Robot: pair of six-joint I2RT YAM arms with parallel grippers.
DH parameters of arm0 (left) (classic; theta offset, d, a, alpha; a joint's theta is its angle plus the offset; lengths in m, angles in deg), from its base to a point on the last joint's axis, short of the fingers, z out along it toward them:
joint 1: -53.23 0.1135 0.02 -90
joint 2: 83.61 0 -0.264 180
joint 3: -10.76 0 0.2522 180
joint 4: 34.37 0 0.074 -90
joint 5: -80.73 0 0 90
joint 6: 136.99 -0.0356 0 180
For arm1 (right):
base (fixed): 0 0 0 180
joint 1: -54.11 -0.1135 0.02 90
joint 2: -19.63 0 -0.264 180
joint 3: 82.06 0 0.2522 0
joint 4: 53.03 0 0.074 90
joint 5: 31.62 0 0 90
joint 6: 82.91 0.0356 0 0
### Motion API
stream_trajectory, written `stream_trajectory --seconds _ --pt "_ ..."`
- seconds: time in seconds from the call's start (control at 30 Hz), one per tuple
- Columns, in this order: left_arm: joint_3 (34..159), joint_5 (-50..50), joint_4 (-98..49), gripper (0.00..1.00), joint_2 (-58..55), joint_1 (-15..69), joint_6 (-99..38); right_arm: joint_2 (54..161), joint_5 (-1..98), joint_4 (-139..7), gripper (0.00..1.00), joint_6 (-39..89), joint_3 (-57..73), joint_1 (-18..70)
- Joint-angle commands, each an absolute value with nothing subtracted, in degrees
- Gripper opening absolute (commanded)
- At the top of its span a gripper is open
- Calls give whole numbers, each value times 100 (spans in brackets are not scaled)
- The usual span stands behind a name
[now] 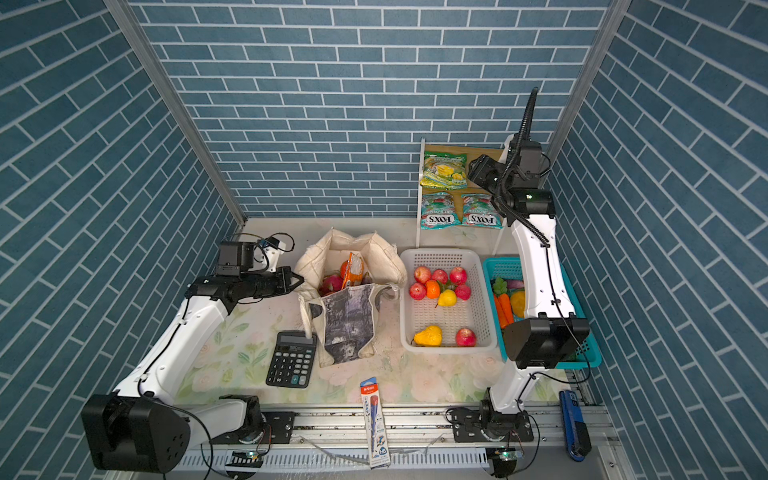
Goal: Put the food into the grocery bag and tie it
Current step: 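Lift the right gripper out of the bag and move to the shelf, then grasp the green FOXS spring tea candy bag with the right gripper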
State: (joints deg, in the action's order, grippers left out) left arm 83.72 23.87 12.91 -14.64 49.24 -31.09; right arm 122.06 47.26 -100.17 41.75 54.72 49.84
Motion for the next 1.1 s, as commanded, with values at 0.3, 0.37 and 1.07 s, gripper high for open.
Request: stream_trajectory --seconds 0.3,0.37,1.07 --pt "8297 2437 1065 0 -1620 4981 -3113 13064 4308 -10353 66 4588 6532 5026" --pt "8297 2434 1068 0 -1617 4981 -3117 13153 4252 -10346 67 4642 6555 5033" --pt "8279 2483 1028 0 -1629 4981 -3099 13731 3642 -10221 59 5130 6766 5024"
